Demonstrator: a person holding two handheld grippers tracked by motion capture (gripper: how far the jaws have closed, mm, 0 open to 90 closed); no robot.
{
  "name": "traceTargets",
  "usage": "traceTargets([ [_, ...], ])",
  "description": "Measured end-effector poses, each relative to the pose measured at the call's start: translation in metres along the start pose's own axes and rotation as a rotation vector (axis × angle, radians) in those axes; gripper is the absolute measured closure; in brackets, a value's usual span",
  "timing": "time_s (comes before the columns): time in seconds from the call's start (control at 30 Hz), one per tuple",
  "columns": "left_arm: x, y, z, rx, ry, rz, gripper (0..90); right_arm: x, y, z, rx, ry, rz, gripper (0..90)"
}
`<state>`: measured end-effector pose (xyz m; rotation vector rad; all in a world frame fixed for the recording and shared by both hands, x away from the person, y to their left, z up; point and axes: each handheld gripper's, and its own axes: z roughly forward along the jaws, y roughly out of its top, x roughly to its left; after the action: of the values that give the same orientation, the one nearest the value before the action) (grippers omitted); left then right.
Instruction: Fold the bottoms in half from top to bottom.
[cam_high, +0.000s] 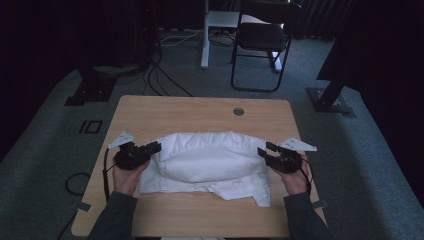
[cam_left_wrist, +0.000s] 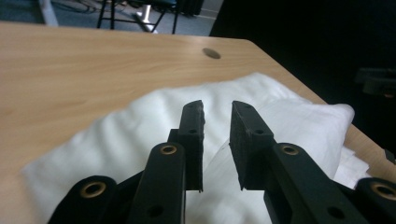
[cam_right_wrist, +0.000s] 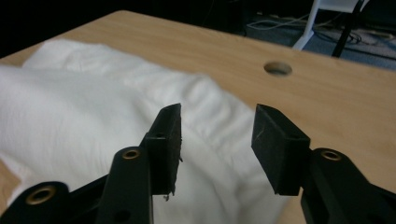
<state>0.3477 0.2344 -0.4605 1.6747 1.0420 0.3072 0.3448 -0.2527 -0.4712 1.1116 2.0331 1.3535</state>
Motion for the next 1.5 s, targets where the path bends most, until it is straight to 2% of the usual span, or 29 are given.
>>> traceTargets([
  [0.03,-0.005,0.004,0.007,0.009,-0.002,0.010,74.4,0.004,0.007,0.006,0.008,-0.004,-0.007,53.0],
  [0.07,-0.010,0.008,0.014,0.023,-0.006,0.022,73.4,0.009,0.017,0.022,0.053,-0.004,-0.009,53.2],
  [0.1,-0.014,0.010,0.020,0.037,-0.009,0.026,73.4,0.009,0.017,0.022,0.053,-0.004,-0.009,53.2],
  [0.13,-0.020,0.012,0.031,0.055,-0.014,0.037,73.4,0.011,0.019,0.029,0.072,-0.003,-0.009,53.7],
  [0.17,-0.024,0.013,0.037,0.066,-0.016,0.042,73.1,0.013,0.020,0.041,0.098,-0.001,-0.017,54.2],
  [0.23,-0.033,0.009,0.055,0.118,-0.024,0.057,72.8,0.018,0.020,0.058,0.146,0.005,-0.018,55.2],
  [0.33,-0.044,-0.005,0.076,0.198,-0.037,0.086,71.8,0.026,0.014,0.074,0.198,0.007,-0.032,55.6],
  [0.4,-0.049,-0.019,0.087,0.260,-0.025,0.116,71.1,0.031,0.006,0.080,0.229,0.015,-0.041,55.8],
  [0.47,-0.050,-0.032,0.090,0.303,-0.026,0.130,71.1,0.035,-0.005,0.081,0.256,0.014,-0.053,56.8],
  [0.53,-0.053,-0.042,0.085,0.321,-0.018,0.139,71.4,0.039,-0.015,0.075,0.271,0.030,-0.042,57.2],
  [0.63,-0.055,-0.054,0.072,0.323,0.002,0.153,71.4,0.048,-0.031,0.061,0.271,0.043,-0.041,57.1],
  [0.67,-0.056,-0.060,0.066,0.326,0.022,0.169,71.4,0.050,-0.035,0.057,0.269,0.037,-0.047,57.2],
  [0.77,-0.052,-0.074,0.057,0.336,0.068,0.194,71.4,0.053,-0.052,0.046,0.289,-0.028,-0.070,59.6],
  [0.8,-0.047,-0.080,0.054,0.338,0.088,0.199,71.5,0.052,-0.056,0.044,0.296,-0.033,-0.061,60.5],
  [0.9,-0.036,-0.088,0.048,0.317,0.115,0.158,72.3,0.046,-0.069,0.047,0.332,-0.038,-0.026,61.4],
  [1.03,-0.031,-0.090,0.047,0.293,0.177,0.180,72.1,0.050,-0.070,0.053,0.338,-0.060,-0.062,61.4],
  [1.13,-0.029,-0.088,0.047,0.269,0.230,0.170,70.3,0.052,-0.070,0.055,0.332,-0.060,-0.069,61.4],
  [1.2,-0.025,-0.086,0.046,0.255,0.267,0.152,62.6,0.050,-0.070,0.056,0.330,-0.052,-0.062,61.4],
  [1.23,-0.023,-0.085,0.045,0.249,0.275,0.135,58.6,0.050,-0.070,0.057,0.329,-0.050,-0.059,61.4],
  [1.27,-0.020,-0.084,0.044,0.239,0.301,0.113,56.0,0.049,-0.070,0.057,0.329,-0.048,-0.058,61.4],
  [1.3,-0.017,-0.084,0.043,0.234,0.320,0.094,47.9,0.049,-0.069,0.058,0.328,-0.047,-0.058,61.3],
  [1.37,-0.010,-0.083,0.043,0.239,0.318,0.052,40.1,0.049,-0.070,0.058,0.329,-0.046,-0.060,61.3],
  [1.4,-0.006,-0.084,0.043,0.239,0.331,0.037,36.1,0.049,-0.069,0.058,0.329,-0.045,-0.059,61.3],
  [1.5,-0.003,-0.085,0.045,0.233,0.342,0.004,26.6,0.049,-0.070,0.058,0.327,-0.043,-0.057,61.1],
])
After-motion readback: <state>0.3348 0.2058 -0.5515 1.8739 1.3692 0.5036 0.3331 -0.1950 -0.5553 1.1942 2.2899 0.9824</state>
